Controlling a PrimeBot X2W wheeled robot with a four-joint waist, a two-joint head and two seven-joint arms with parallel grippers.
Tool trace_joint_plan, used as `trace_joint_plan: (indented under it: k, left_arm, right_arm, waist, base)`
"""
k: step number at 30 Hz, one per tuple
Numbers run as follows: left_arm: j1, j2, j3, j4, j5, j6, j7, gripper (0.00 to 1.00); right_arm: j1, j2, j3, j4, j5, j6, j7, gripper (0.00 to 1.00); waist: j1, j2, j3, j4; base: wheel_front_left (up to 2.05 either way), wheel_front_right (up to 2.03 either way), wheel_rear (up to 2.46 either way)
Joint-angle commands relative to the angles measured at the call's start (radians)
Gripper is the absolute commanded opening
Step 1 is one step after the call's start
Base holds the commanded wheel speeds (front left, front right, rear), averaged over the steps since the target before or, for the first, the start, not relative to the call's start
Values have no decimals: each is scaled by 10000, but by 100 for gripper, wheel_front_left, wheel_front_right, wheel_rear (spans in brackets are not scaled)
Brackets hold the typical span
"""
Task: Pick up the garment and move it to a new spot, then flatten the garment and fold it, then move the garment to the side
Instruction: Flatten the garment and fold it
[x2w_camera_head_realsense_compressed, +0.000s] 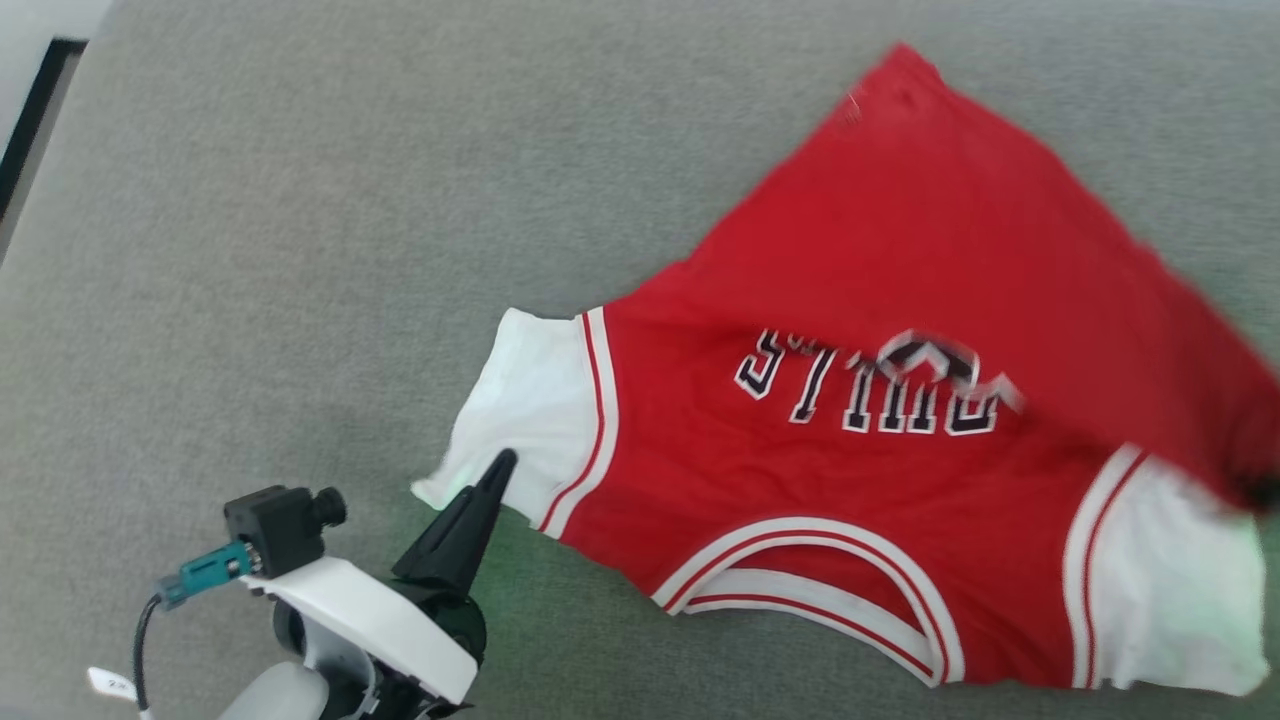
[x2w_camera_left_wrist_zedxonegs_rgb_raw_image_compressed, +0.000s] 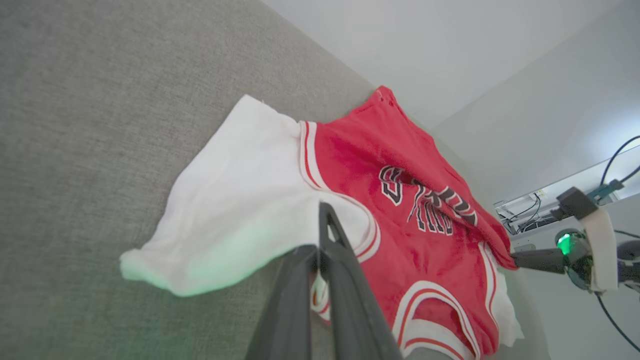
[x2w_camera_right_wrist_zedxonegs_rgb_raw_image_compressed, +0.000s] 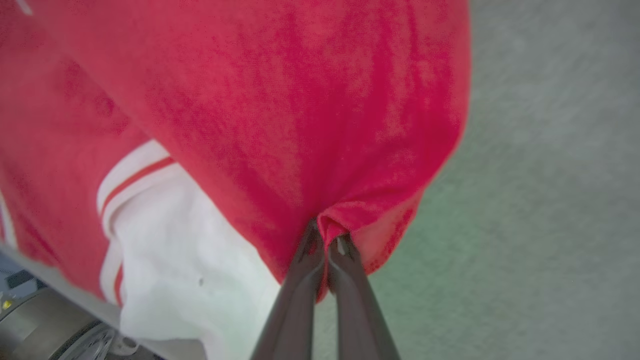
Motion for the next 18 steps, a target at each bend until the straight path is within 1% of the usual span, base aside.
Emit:
trace_joint_plan:
  k: [1,4,8,12,15,16,17,18]
  left_arm:
    - [143,75,89,-40,-46,94,-97,0]
    - [201,133,139,-93,-95,143,-113,0]
    - [275,179,192,-130,-120,190,-166,0]
    - [301,189,232,-138,-120,208,-204,0]
    - [318,165,233,-144,-94,218,-261,0]
    - [319,164,220,-145,-81,224,-244,0]
    - [325,170,217,-148,-72,230,-244,0]
    - [325,174,213,-151,-66,239,-251,0]
  right_arm:
    - [781,-64,-98,-518,181,-5,22,0]
    - [2220,-199,-407,-1423,222,-5,98,0]
    - [3868,76,-837,-2523,27,-5,263,0]
    - [5161,734,-1266,-3318,-509,-5,375,0]
    - [5611,1309,-1808,-3686,-1051,-5,266,0]
    - [5678,1515,-2024,-3788,-1256,-5,149,17]
    - [5719,1742,-2304,-3833,-1439,-5,39,41]
    - [5767,1894,-2536,-3912,-1581,-5,-6,50]
  waist:
    - [0,-1,-183,-231]
    - [0,-1,-255,-318]
    - [0,-1,-304,-363]
    - [0,-1,-282,-376]
    - [0,-1,-239,-424]
    - [0,-1,-229,-444]
    - [0,-1,-221,-465]
    - [0,-1,-210,-485]
  base:
    - [0,0,0]
    - [0,0,0]
    - [0,0,0]
    - [0,0,0]
    - [0,0,0]
    - [0,0,0]
    - [0,0,0]
    - [0,0,0]
